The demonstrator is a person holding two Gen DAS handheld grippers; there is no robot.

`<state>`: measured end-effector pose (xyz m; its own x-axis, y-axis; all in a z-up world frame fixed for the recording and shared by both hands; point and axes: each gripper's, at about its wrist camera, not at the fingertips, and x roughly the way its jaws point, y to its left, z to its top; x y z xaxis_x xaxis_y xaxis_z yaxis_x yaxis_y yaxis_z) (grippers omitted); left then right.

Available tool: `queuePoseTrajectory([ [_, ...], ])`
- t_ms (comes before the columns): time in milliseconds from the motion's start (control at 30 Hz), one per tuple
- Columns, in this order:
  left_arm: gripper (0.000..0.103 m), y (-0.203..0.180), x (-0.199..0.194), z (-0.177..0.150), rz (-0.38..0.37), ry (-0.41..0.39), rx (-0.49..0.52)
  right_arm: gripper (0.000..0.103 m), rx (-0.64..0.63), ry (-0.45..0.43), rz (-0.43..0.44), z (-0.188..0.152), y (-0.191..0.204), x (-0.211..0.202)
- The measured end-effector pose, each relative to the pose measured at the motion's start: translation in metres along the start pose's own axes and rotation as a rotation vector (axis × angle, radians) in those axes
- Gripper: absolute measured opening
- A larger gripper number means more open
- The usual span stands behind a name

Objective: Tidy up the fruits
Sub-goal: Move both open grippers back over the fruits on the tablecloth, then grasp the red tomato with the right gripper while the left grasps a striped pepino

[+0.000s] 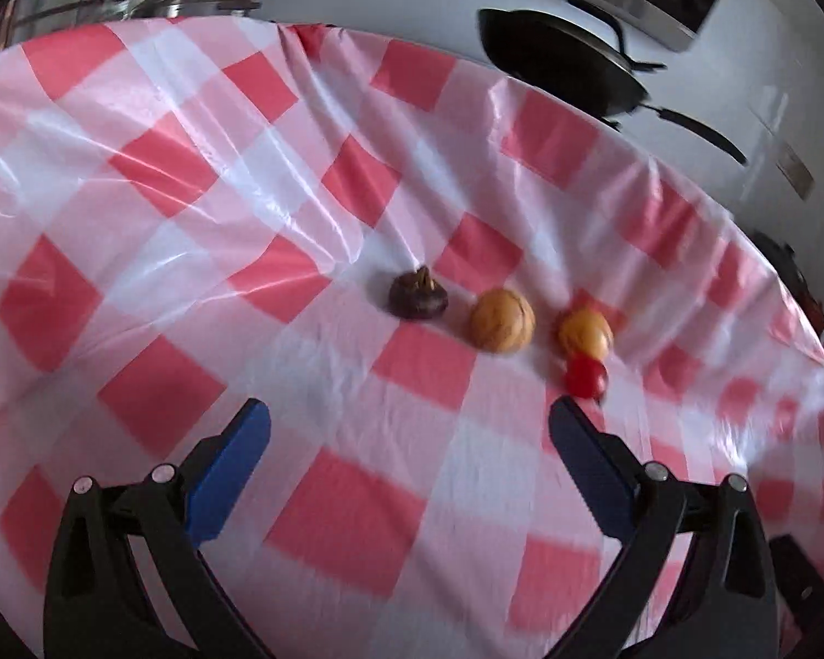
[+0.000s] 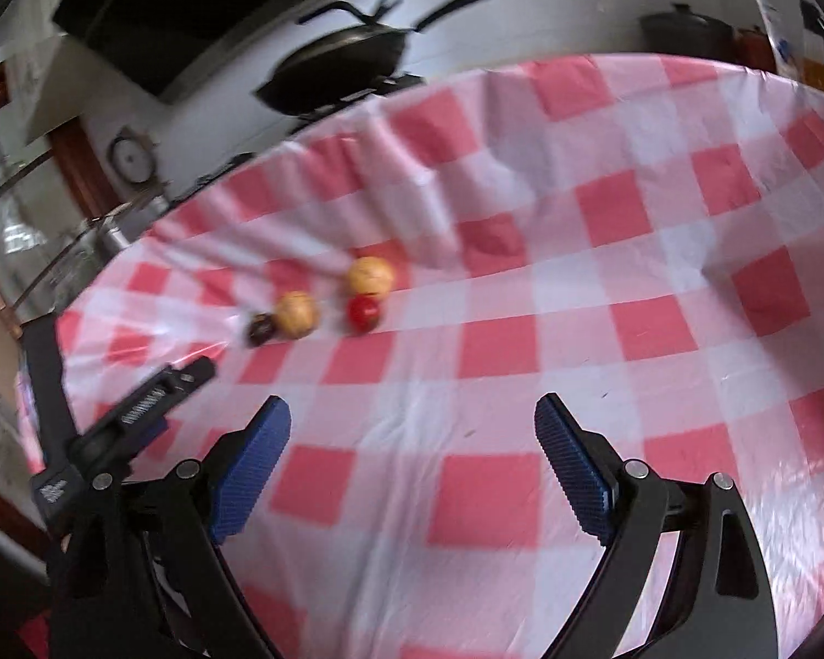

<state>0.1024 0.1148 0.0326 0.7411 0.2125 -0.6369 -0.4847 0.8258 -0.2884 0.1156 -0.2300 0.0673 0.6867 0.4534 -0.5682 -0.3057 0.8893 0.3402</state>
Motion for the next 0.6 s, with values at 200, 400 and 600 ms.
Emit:
queuePoseTrajectory([
  [200,0.101,0.026,0.005,0.004,-0.123,0.007,-0.105,0.088,-0.035,0.062,0.001,0.012,-0.003,0.047],
  [400,0.101,0.024,0.008,0.003,-0.173,0.023,-0.08,0.088,-0.168,0.118,0.01,0.039,0.033,0.103],
  [600,0.101,0.021,0.008,0.002,-0.167,0.027,-0.074,0.085,-0.24,0.187,-0.027,0.055,0.057,0.152],
])
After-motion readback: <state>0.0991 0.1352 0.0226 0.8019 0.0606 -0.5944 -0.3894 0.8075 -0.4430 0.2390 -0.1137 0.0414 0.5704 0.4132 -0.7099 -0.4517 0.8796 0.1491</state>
